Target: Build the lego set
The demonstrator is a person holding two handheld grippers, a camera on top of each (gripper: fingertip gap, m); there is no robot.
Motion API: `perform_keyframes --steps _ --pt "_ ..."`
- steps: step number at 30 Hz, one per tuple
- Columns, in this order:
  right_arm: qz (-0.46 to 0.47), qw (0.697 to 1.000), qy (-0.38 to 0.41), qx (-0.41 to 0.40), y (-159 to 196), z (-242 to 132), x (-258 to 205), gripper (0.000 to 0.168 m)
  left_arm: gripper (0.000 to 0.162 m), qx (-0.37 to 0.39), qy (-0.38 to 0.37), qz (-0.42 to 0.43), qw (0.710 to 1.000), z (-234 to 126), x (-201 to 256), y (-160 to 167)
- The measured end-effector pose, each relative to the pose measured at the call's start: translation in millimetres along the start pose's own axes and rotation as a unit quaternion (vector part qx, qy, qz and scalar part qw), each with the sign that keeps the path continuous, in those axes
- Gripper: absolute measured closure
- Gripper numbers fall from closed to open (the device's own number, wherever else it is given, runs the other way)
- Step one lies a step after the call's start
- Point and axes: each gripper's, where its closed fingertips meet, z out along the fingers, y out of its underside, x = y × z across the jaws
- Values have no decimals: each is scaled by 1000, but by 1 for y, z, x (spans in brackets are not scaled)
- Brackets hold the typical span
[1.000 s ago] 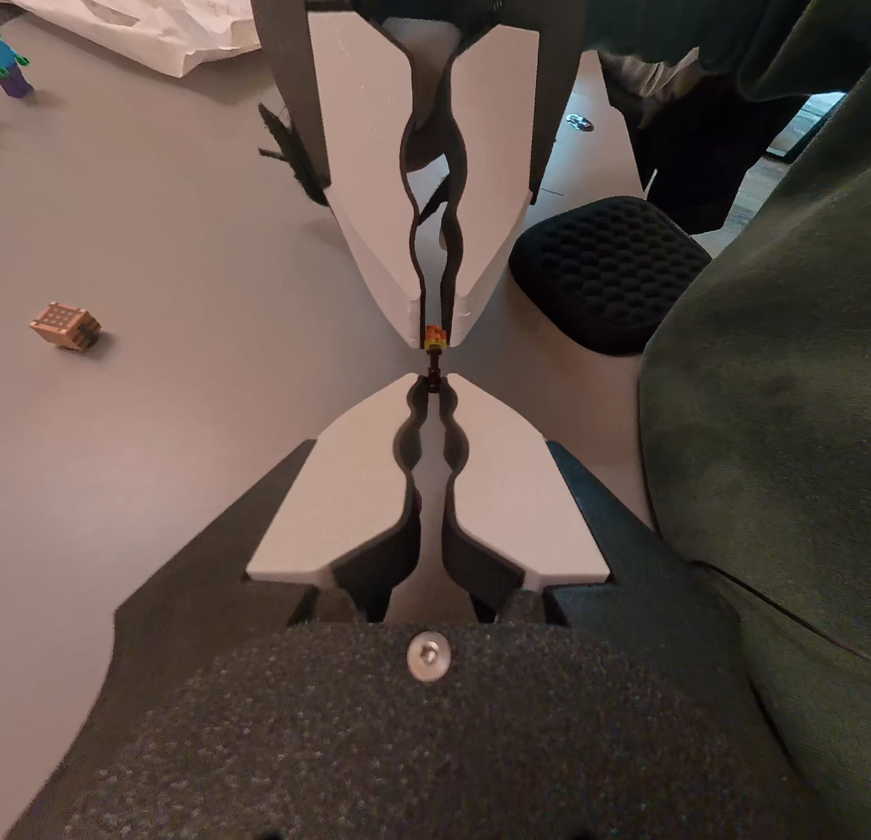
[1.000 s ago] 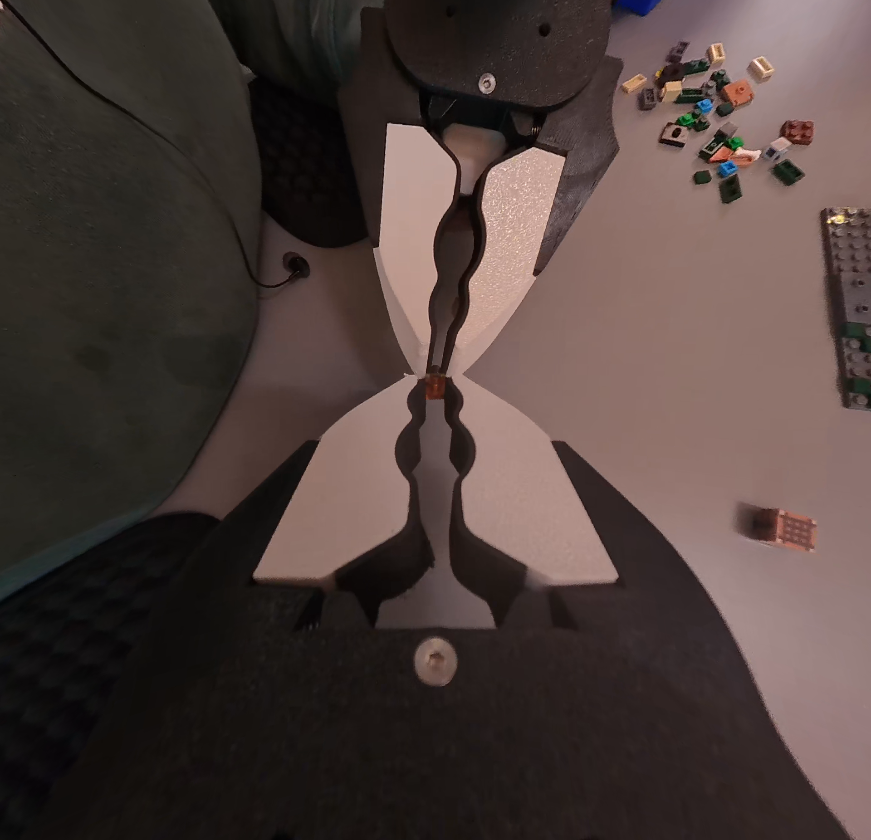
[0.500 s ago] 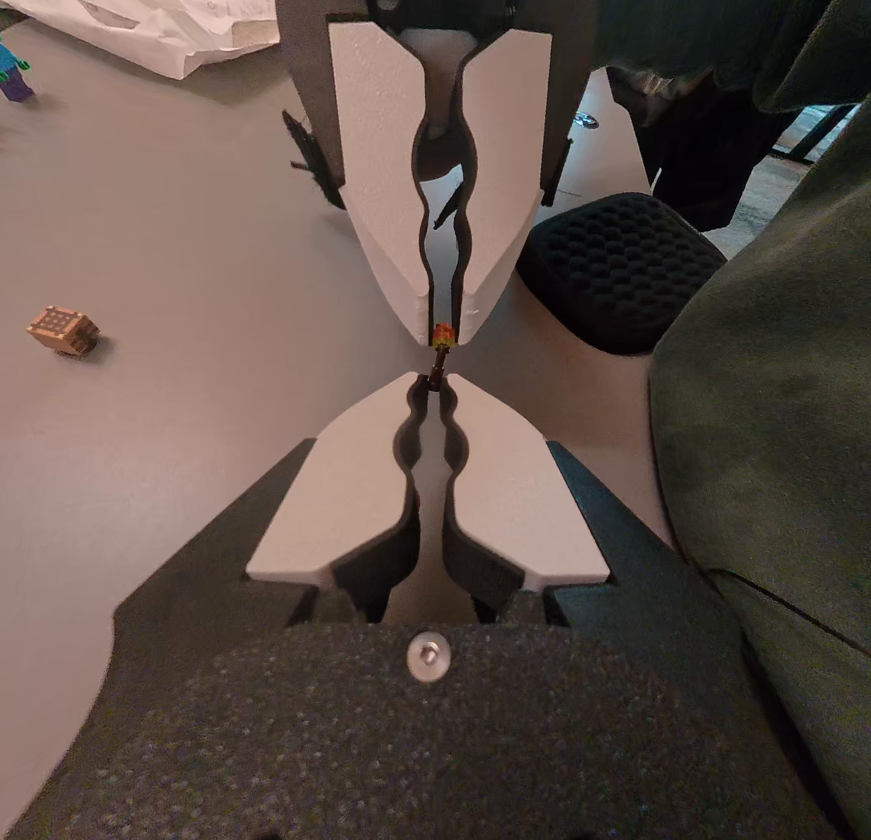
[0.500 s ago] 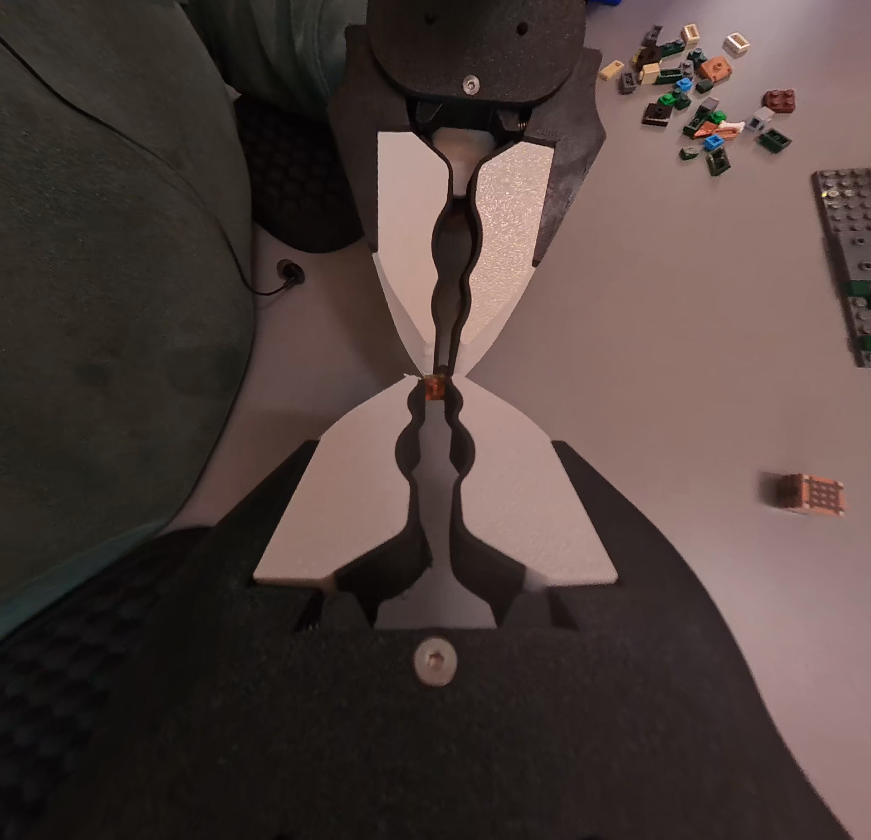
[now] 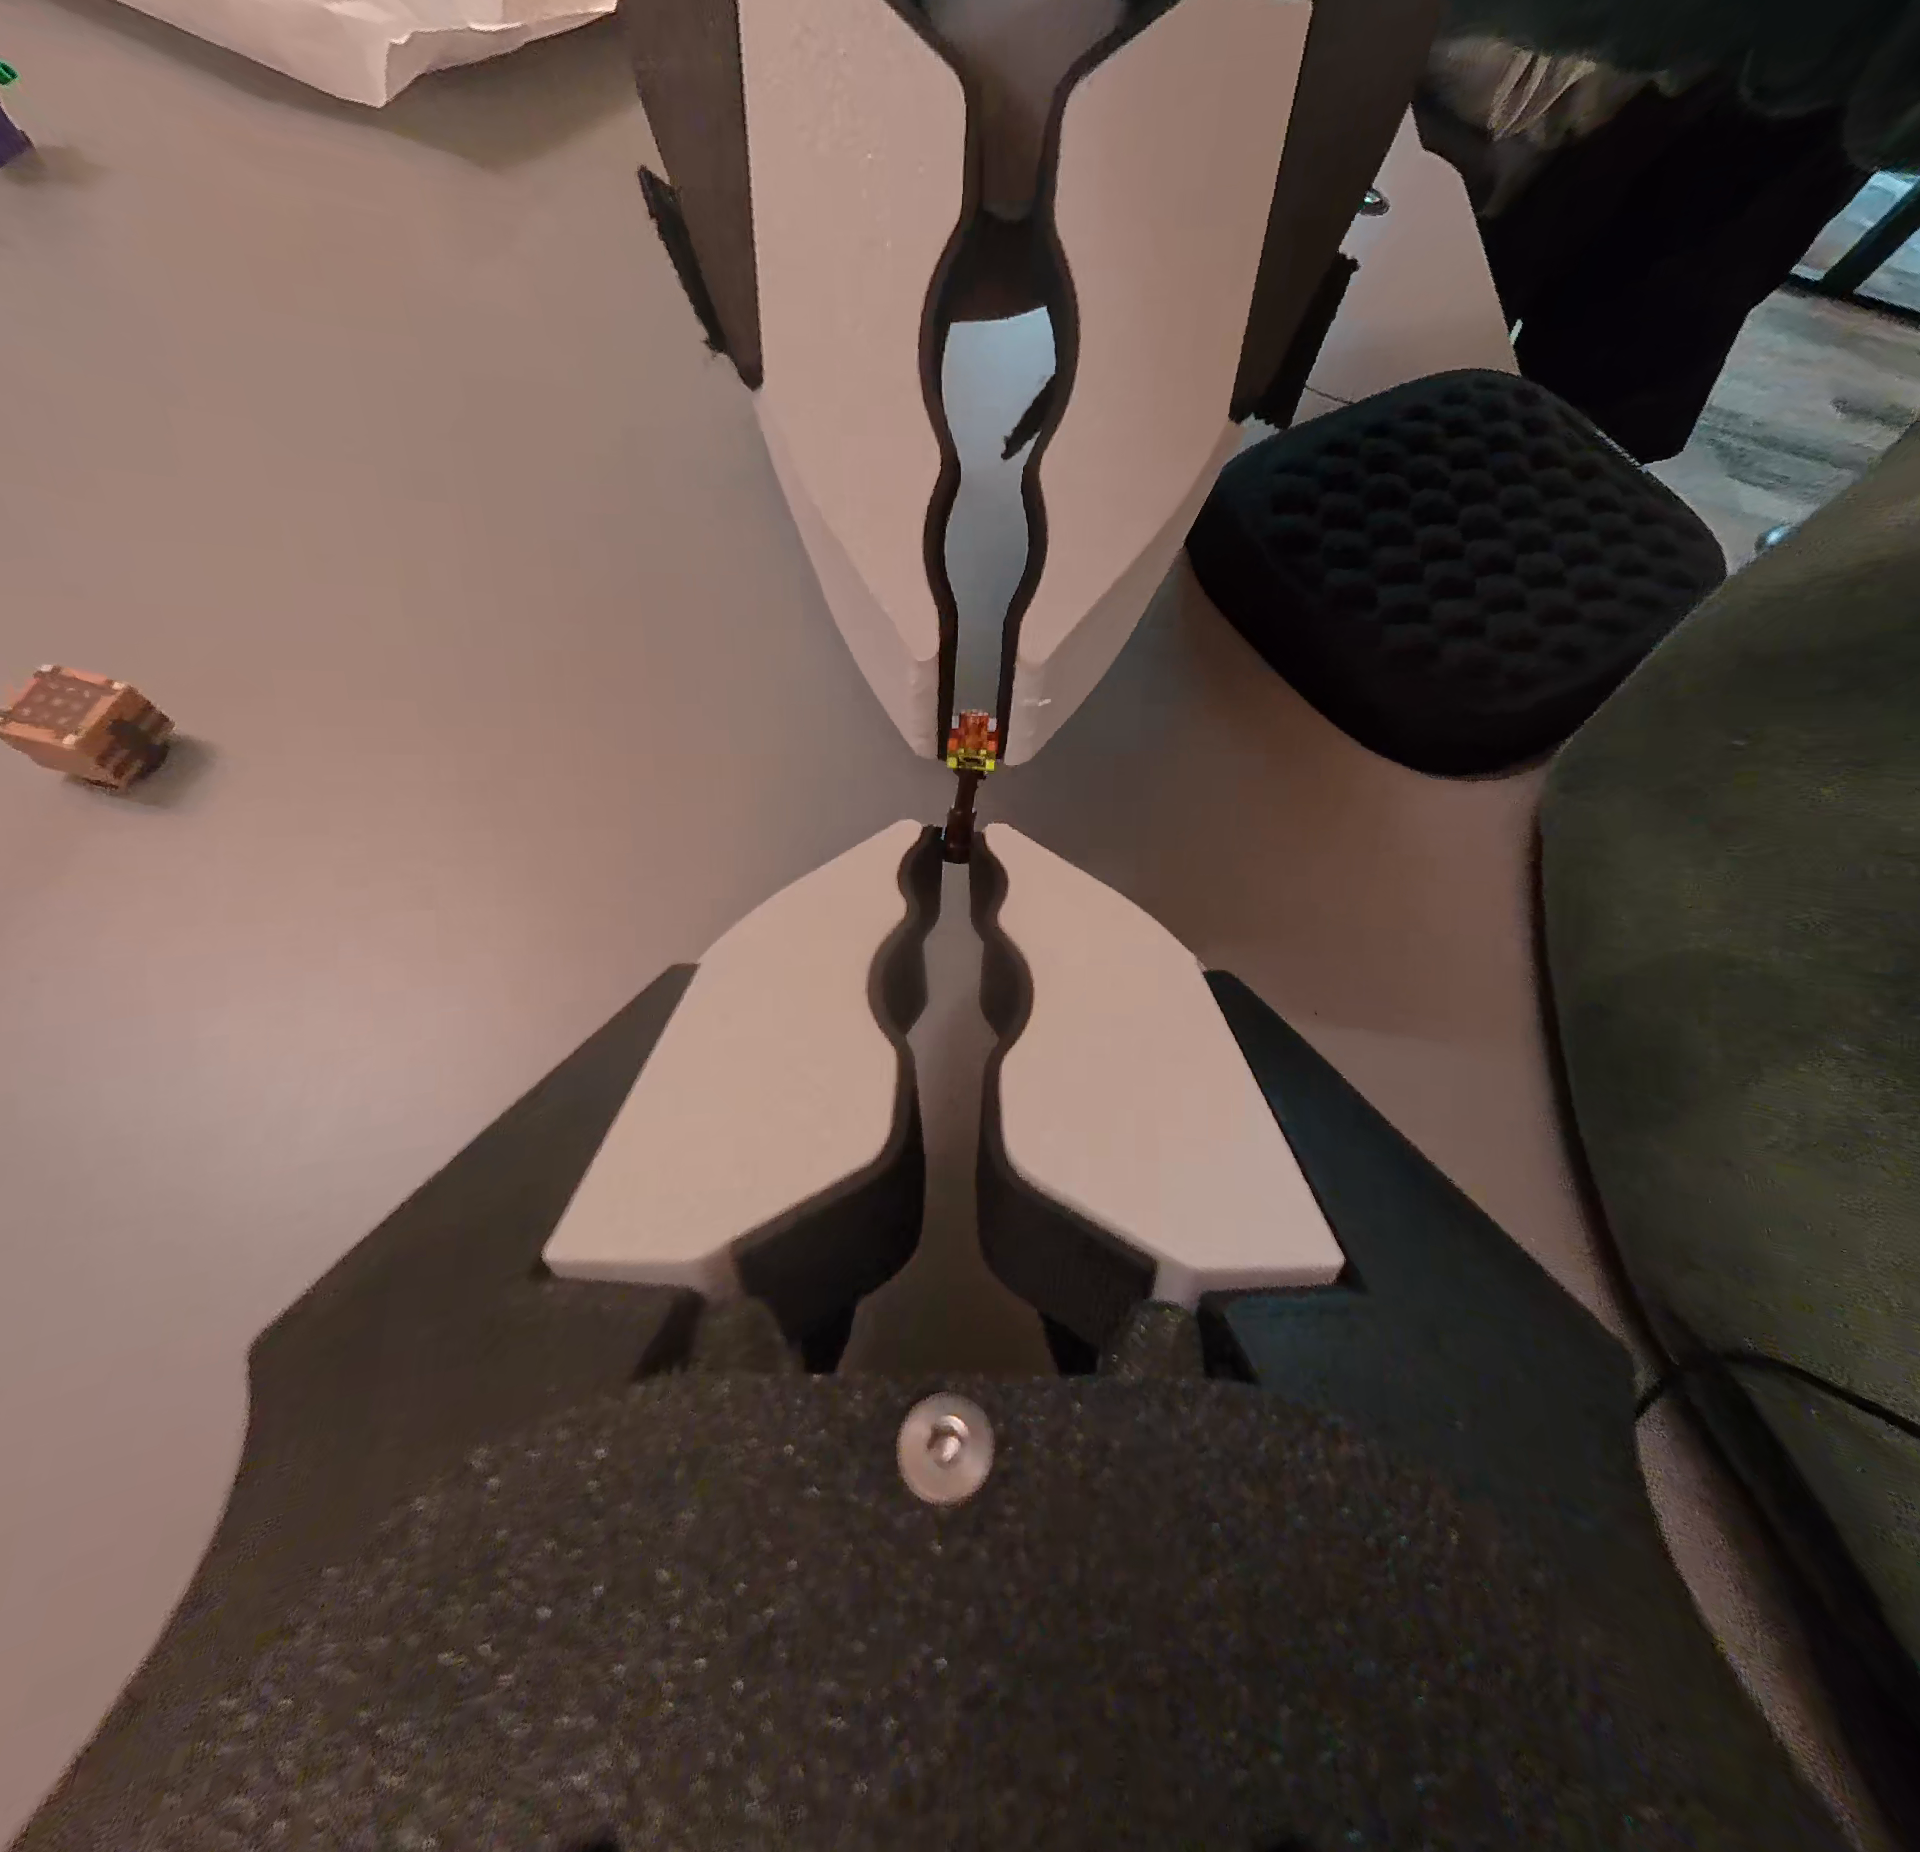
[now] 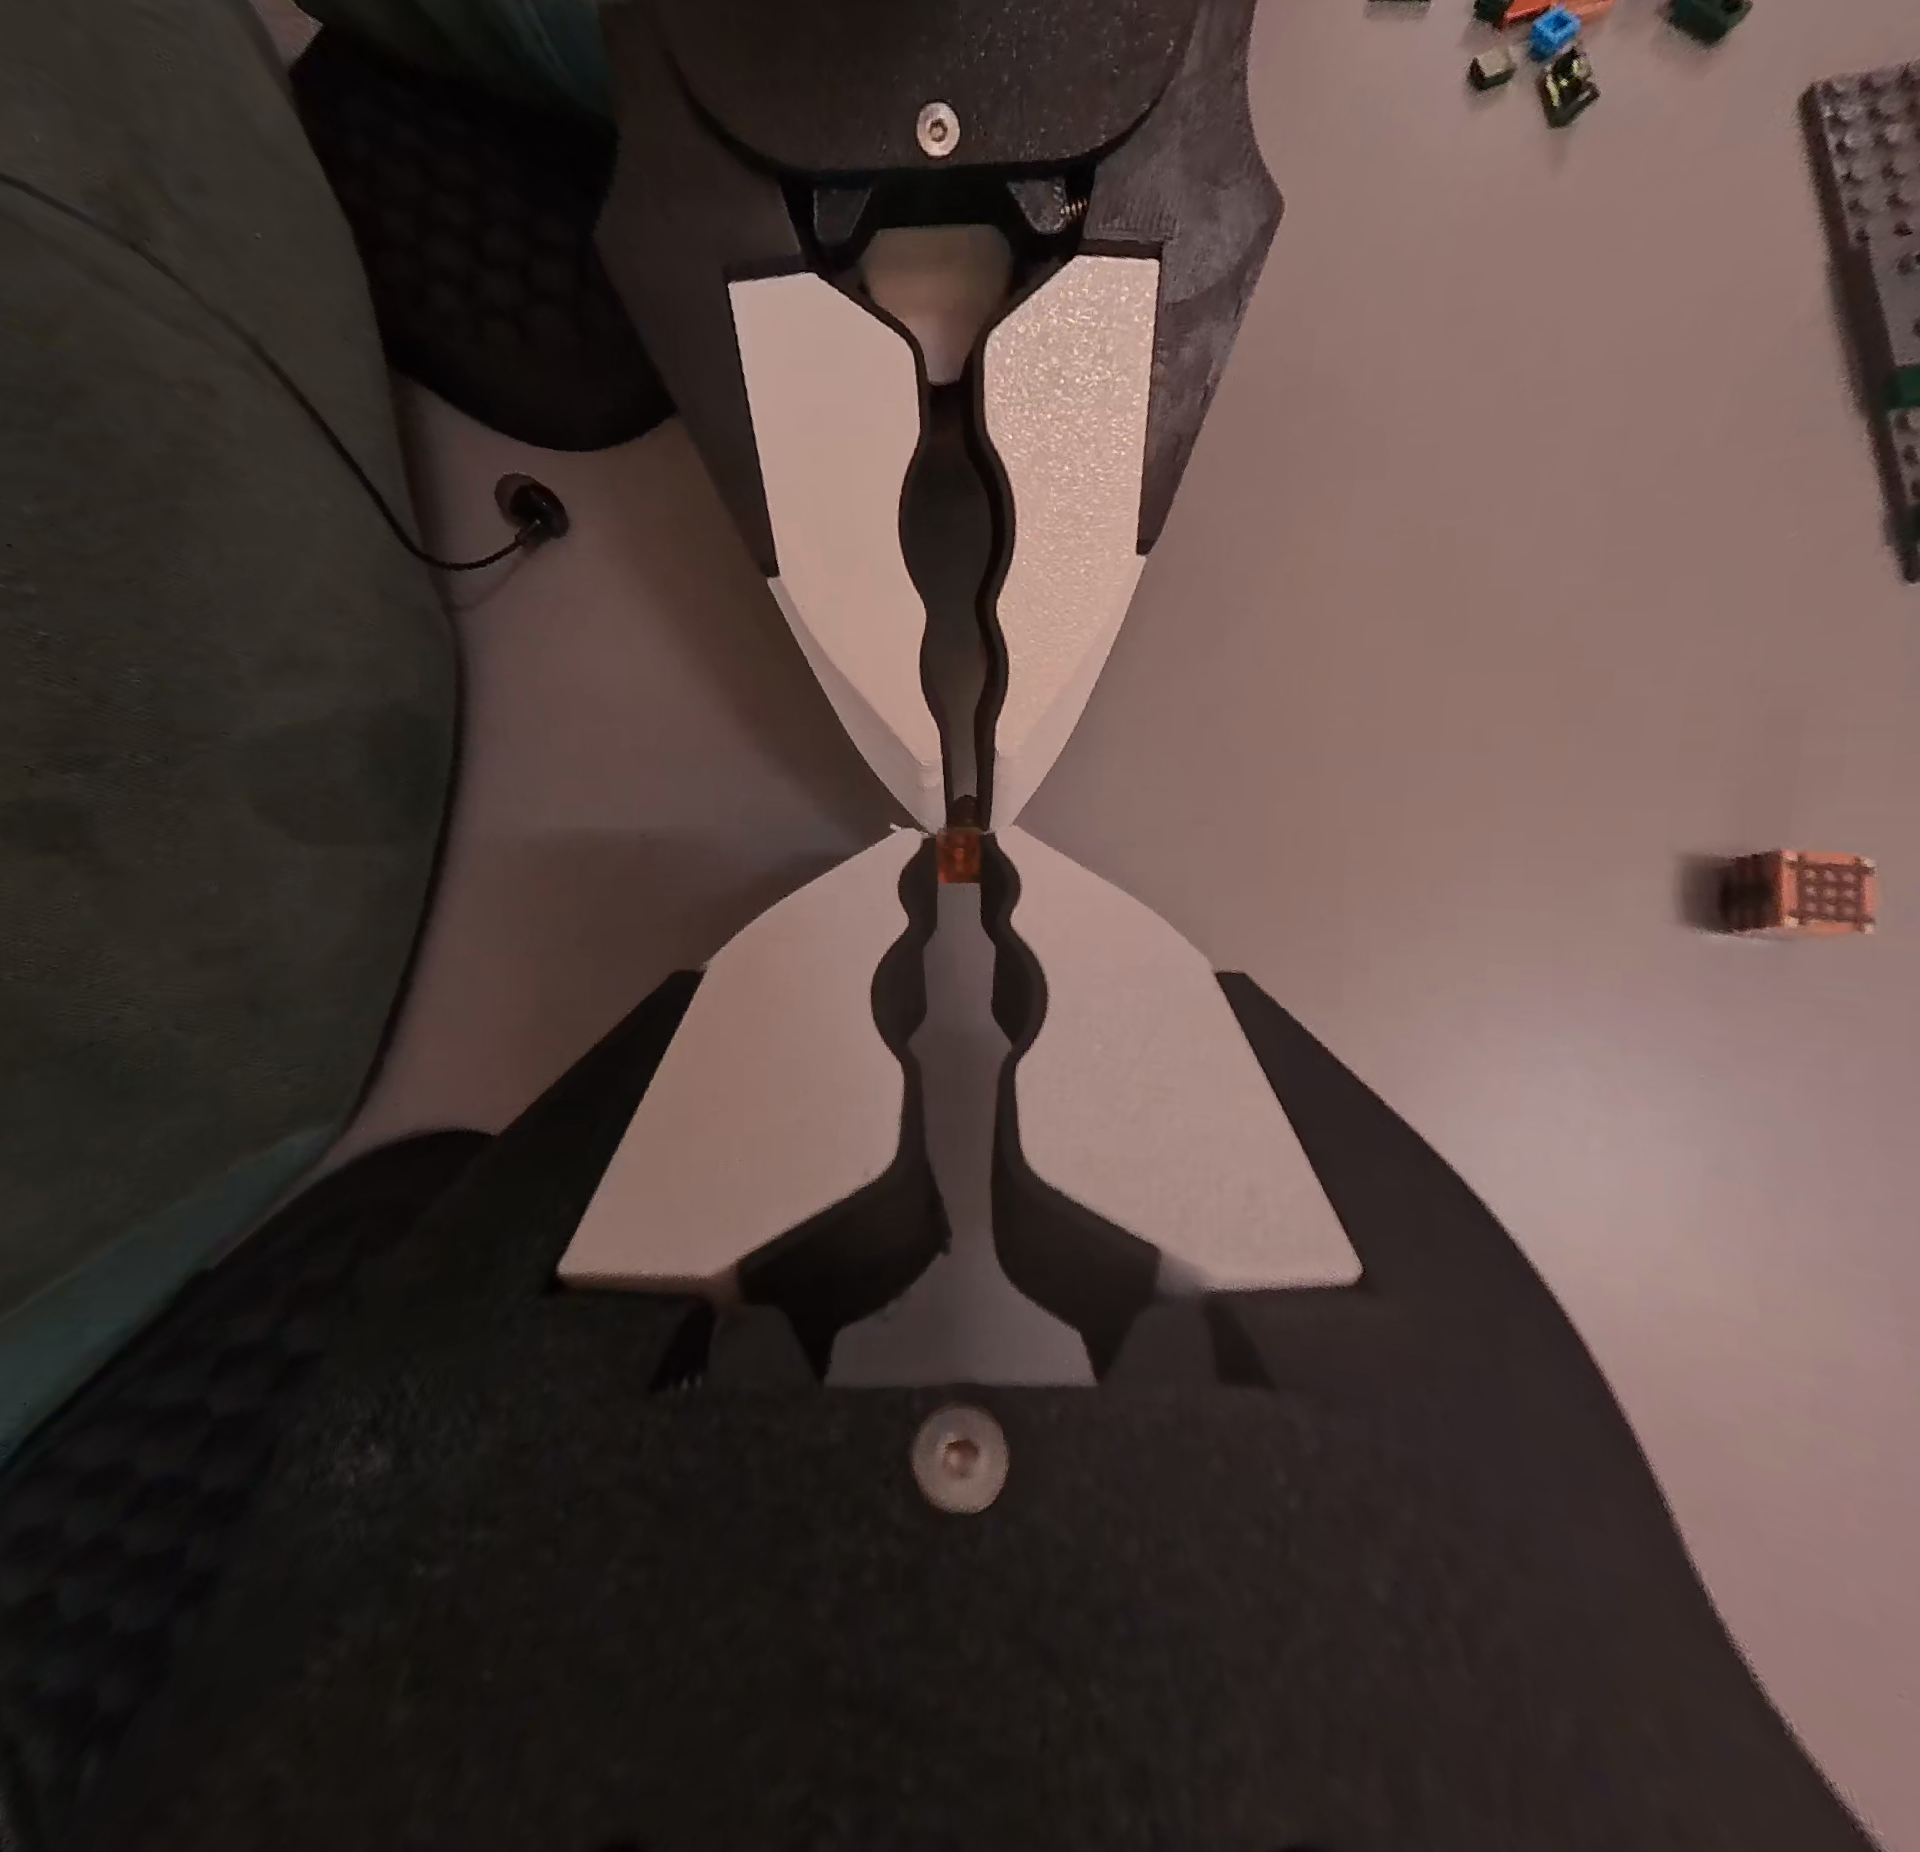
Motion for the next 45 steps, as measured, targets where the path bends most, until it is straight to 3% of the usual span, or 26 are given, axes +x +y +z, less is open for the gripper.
perform_keyframes --steps 14,45 --pt "7 1000 30 -4 3 -13 14 161 157 35 -57 26 997 5 -14 -14" --pt "47 996 9 82 10 0 18 161 157 12 -47 -7 999 5 -16 -2"
